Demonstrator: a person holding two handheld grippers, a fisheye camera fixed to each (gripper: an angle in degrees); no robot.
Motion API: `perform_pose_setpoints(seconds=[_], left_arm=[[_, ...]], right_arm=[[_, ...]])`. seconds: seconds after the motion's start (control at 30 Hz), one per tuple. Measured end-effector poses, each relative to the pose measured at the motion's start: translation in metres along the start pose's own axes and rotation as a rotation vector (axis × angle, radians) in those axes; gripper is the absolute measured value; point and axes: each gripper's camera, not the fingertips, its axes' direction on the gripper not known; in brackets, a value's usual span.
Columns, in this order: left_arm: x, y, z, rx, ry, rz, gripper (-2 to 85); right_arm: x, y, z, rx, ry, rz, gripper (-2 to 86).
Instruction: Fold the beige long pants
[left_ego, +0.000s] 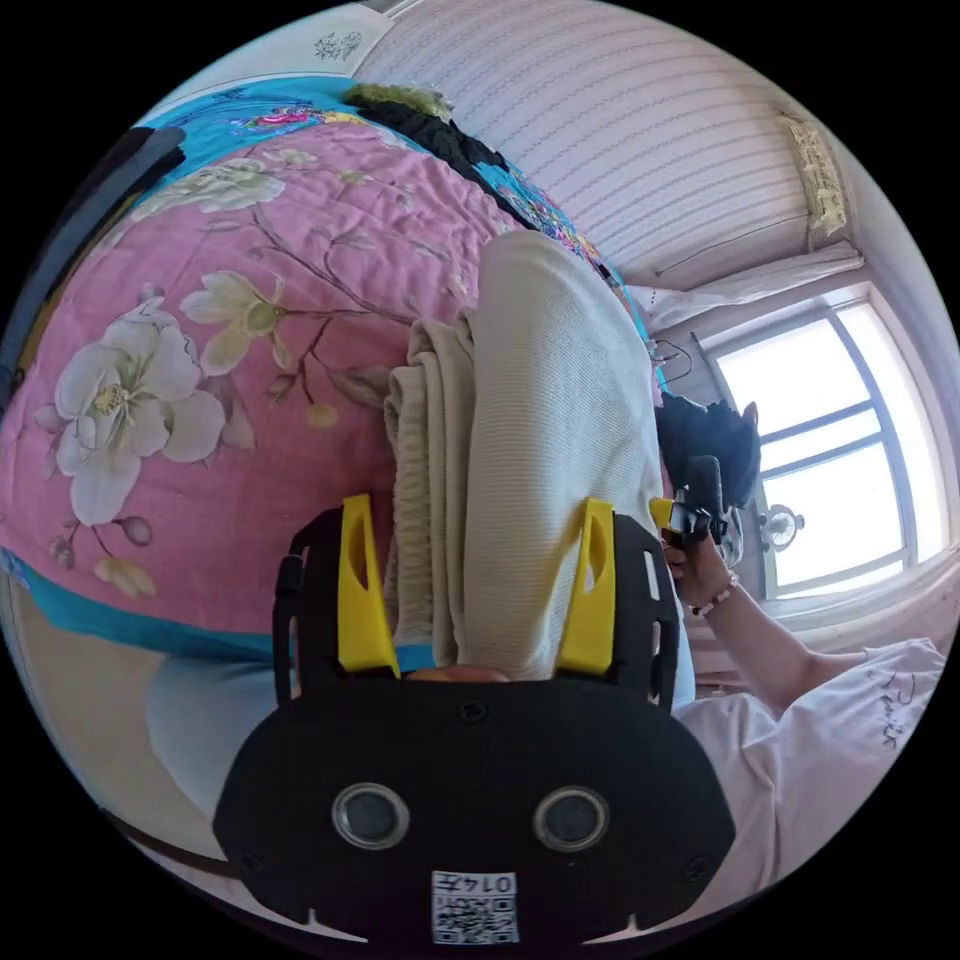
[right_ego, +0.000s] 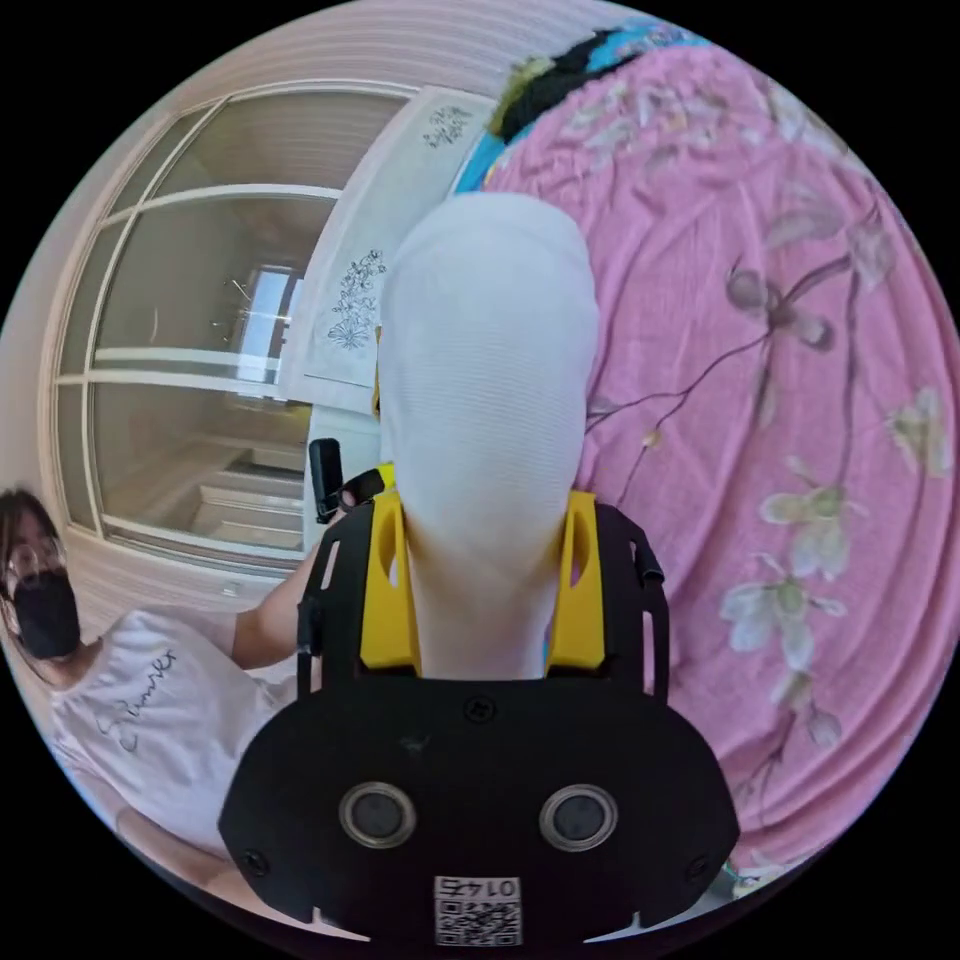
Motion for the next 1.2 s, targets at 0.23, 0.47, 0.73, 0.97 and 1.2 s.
perform_pose_setpoints(seconds=[0.23, 0.47, 0.73, 0.97, 1.2], left_arm=[[-0.038, 0.023, -0.042, 0.039, 0.127, 0.019, 14.7], [-0.067, 0.09, -0.091, 0.282, 0.291, -0.091, 12.6], [-0.08, 0.146, -0.272, 0.909, 0.063, -0.193, 13.0], [-0.185, 0.068, -0.308, 0.835, -0.281, -0.532, 14.2], [-0.241, 0.079, -0.278, 0.826, -0.124, -0.604, 14.8]], right_arm=[[-0.088, -0.017, 0.057, -0.234, 0.331, -0.25, 14.1], [-0.238, -0.005, 0.131, -0.381, 0.664, -0.852, 12.7], [-0.431, -0.11, 0.266, -0.556, 0.503, -1.24, 15.2], [-0.464, -0.225, 0.436, -0.403, 0.981, -0.99, 15.5], [-0.387, -0.238, 0.521, -0.705, 0.733, -0.681, 13.3]])
